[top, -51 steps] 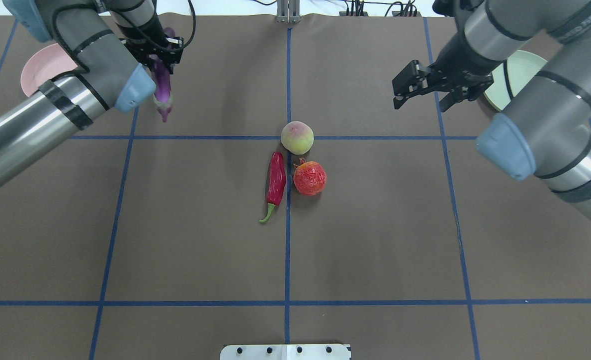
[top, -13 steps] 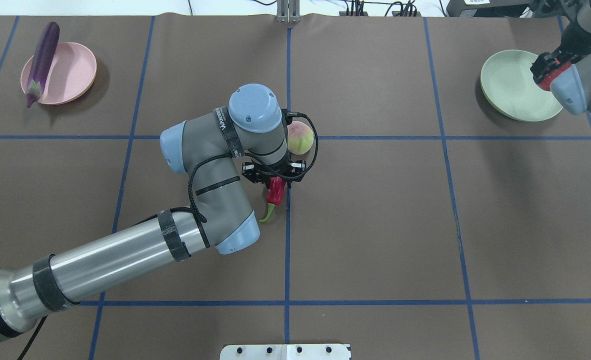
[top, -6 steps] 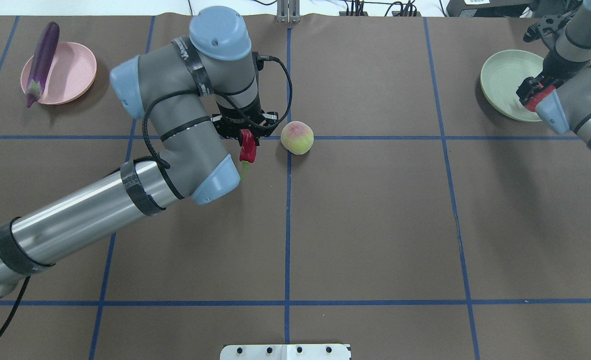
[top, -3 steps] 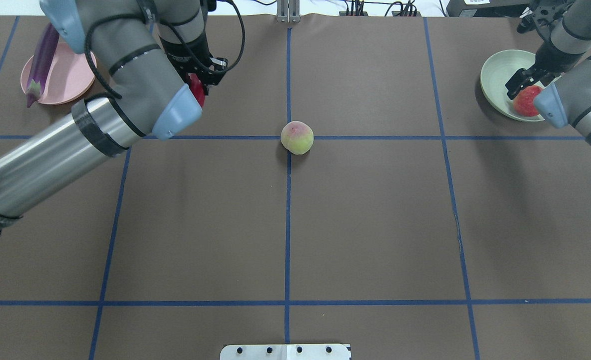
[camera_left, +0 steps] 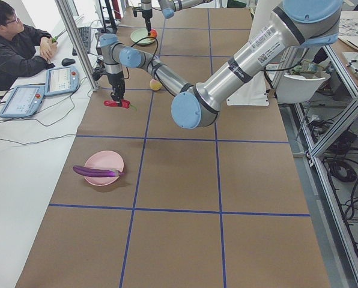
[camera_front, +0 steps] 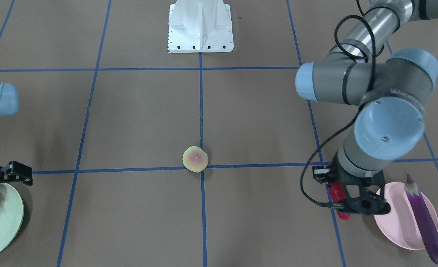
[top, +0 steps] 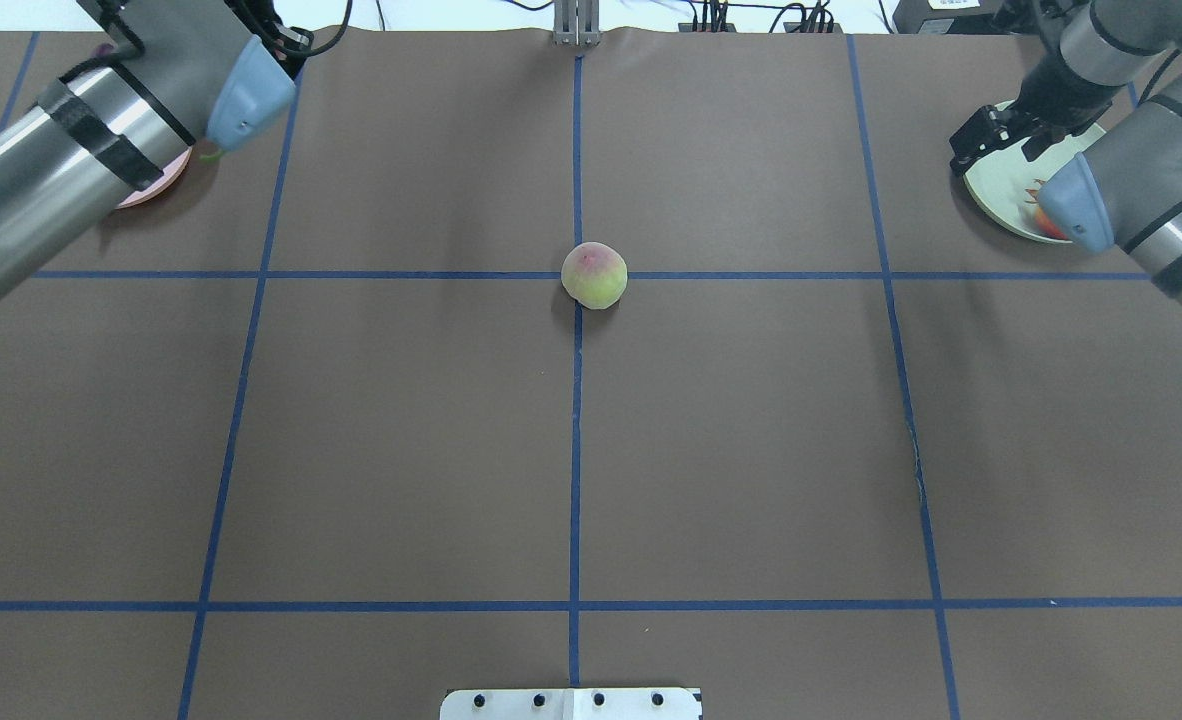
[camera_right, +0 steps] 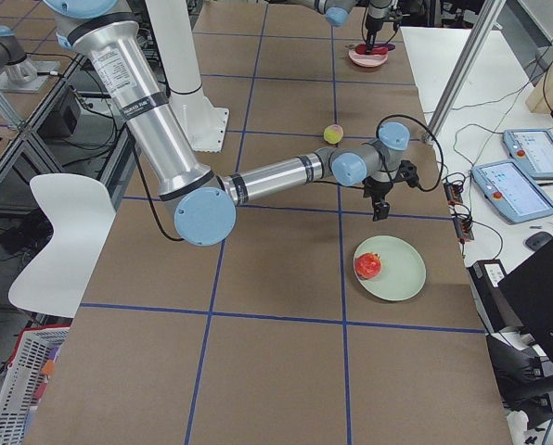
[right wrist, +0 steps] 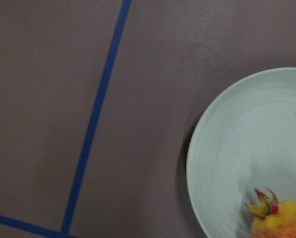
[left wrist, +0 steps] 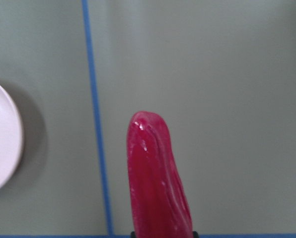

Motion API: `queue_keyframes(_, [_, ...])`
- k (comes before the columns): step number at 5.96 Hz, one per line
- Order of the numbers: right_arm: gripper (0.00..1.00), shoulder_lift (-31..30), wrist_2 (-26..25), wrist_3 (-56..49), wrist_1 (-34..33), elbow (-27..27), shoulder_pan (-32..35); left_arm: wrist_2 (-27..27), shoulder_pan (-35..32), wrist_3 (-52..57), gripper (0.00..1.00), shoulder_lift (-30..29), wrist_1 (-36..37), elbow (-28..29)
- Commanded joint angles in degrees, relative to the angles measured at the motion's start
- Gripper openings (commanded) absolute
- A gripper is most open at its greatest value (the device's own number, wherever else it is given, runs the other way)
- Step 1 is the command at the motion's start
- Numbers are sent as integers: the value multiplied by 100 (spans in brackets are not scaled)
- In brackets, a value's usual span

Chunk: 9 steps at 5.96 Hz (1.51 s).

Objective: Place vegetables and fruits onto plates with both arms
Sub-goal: 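Carry the chili to the pink plate while the right gripper releases the pomegranate, then move the right gripper down over the peach and grasp it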

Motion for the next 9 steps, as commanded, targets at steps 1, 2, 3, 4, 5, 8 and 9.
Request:
queue_keyframes(1, [100,25,-24,1113,-109,654,-497,41,-324,277,0,73,-829,983])
queue_keyframes(2, [100,156,-50,1641,-117,865,-735,67,-351,260,0,178,-1209,1284])
queue_keyframes(3, [100,235,-85,2090,-196,1068,-1015,607,-334,268,0,292,-1431,1479])
queue_keyframes(4, [100,471,-251,2590,-223,1070,-1314,925,-307,268,0,337,-1729,1785])
queue_keyframes(5, [100,639,-531,2909,-223,1070,-1622,1163,-281,260,0,328,-2201,2232])
queue_keyframes(8, [100,1071,-1032,3140,-846,1070,-2194,1763,17,268,62,328,-2400,2465])
queue_keyframes(9, [100,1071,-1165,3149,-847,1061,-2361,1772,27,286,100,328,-2452,2447])
